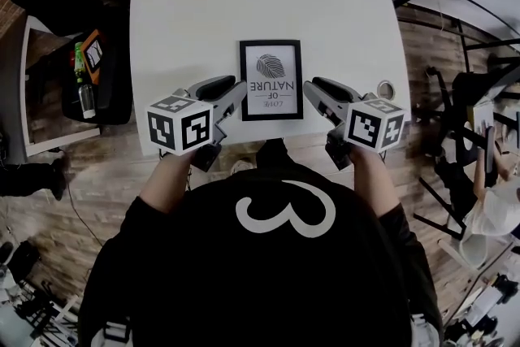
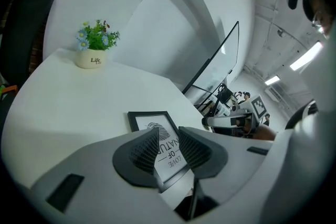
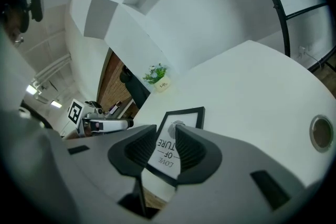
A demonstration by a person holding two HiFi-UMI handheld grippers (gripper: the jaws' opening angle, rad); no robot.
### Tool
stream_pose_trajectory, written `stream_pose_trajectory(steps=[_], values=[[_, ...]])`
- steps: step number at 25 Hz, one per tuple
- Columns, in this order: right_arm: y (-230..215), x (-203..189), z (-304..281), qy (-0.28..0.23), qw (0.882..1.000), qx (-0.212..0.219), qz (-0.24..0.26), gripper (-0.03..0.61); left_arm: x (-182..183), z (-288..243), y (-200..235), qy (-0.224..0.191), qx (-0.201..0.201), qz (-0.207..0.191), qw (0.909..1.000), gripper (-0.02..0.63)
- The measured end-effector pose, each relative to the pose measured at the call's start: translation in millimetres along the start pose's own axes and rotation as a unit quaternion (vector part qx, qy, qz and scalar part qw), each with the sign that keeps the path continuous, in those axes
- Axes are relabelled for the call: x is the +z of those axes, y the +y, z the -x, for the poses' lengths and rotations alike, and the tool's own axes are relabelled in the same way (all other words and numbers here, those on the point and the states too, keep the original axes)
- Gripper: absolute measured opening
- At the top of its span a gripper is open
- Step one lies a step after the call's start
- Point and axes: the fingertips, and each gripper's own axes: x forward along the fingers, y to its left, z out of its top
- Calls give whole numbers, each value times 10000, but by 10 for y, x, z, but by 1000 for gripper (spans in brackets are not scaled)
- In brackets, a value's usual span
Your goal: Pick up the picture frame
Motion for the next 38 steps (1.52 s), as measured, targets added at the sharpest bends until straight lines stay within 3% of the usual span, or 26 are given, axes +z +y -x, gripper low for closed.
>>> stream_pose_trajectory(steps=[6, 14, 27, 38], values=[[-244, -135, -153, 324, 9988, -344, 121, 126, -112, -140, 102, 206, 124, 4, 9997, 107], [-464, -355, -335, 741, 9953, -616, 121, 129, -267, -294, 282, 384, 265, 310, 9984, 107], [-542, -539, -520, 1088, 9912, -745, 146, 130, -458, -485, 514, 700, 588, 352, 9952, 107], [-578, -588, -581, 1124, 9902, -823, 113, 129, -521, -607, 560, 807, 596, 425, 9941, 110]])
